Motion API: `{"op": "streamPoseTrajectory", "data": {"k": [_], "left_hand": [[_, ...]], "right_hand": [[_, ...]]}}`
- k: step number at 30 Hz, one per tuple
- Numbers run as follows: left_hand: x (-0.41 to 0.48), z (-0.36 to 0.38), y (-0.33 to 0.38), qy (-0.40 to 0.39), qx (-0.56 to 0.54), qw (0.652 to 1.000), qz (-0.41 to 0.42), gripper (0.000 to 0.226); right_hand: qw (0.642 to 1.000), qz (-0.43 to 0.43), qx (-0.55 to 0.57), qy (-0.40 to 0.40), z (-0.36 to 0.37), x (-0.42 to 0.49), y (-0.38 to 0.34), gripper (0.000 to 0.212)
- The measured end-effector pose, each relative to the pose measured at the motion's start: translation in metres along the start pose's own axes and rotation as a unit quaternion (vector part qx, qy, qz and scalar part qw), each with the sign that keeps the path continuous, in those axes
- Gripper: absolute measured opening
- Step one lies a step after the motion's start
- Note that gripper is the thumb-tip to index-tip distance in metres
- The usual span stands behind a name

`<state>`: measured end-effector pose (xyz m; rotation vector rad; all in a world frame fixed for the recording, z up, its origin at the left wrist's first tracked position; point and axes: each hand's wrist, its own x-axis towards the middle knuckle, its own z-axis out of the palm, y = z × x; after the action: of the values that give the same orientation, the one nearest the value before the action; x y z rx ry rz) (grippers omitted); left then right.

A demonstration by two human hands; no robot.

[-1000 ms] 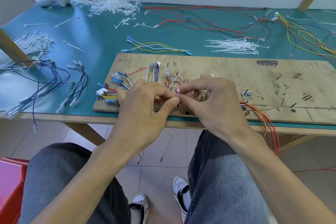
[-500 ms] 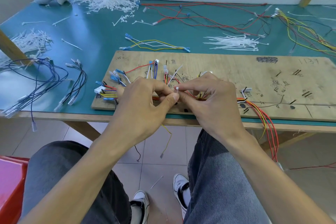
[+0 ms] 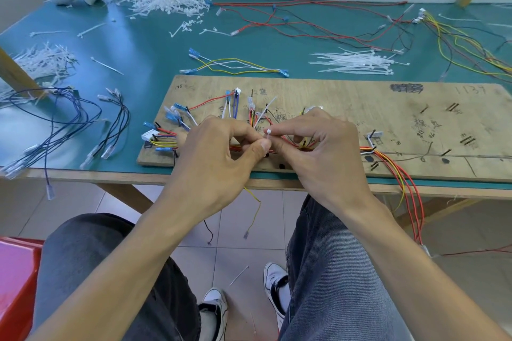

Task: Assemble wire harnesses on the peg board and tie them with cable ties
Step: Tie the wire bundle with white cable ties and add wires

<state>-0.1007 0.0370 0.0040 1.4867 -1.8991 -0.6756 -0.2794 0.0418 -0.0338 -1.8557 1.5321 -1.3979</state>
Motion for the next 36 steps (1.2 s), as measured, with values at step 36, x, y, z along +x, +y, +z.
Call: {"op": "streamPoseTrajectory", "data": {"k": [36], "left_hand": [[0.0027, 0.0047, -0.0056, 0.011, -0.034, 0.999, -0.004, 0.021]], "right_hand": [[0.982, -0.132, -0.130, -0.033, -0.0056, -0.0089, 0.0040, 0.018]]}}
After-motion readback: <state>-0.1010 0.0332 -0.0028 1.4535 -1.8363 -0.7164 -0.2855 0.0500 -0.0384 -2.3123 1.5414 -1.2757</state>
